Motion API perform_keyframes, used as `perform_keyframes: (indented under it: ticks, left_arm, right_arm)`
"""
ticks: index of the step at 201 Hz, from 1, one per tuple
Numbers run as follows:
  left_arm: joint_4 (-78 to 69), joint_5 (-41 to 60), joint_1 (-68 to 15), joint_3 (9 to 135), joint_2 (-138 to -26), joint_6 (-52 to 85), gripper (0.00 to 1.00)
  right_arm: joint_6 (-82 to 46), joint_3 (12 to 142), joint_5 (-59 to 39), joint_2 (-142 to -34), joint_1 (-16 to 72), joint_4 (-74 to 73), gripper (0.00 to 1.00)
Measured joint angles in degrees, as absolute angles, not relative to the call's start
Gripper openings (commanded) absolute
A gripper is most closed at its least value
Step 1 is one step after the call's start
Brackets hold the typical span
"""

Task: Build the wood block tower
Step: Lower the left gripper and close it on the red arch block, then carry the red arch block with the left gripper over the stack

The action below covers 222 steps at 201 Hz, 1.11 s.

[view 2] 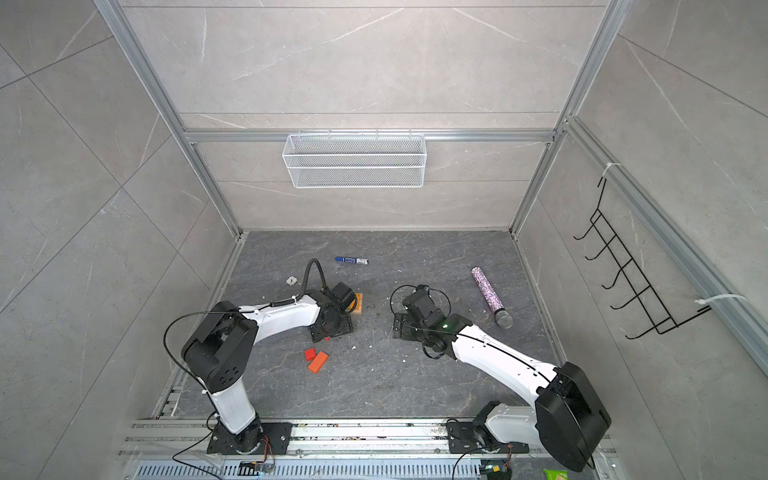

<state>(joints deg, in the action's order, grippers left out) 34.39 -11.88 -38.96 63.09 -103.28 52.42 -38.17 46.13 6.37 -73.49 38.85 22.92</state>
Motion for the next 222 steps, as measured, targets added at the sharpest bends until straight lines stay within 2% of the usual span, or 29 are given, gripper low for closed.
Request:
perform_keyframes:
  ticks: [80, 150, 222]
  left_arm:
    - [34.3, -11.9, -38.6, 63.1, -103.2, 50.7, 0.56]
    - [37.3, -11.4, -38.6, 63.7, -100.8, 44.4, 0.55]
    - [41.0, -11.0, -38.2, 74.7, -98.7, 33.6, 0.57]
  right_arm:
    - [-38.2, 46.1, 6.2, -72.8, 38.6, 22.9, 0.88]
    - [-37.2, 46.1, 3.5, -72.4, 38.6, 22.1, 0.89]
    - [-35.7, 44.8, -4.3, -71.4, 38.6, 16.4, 0.88]
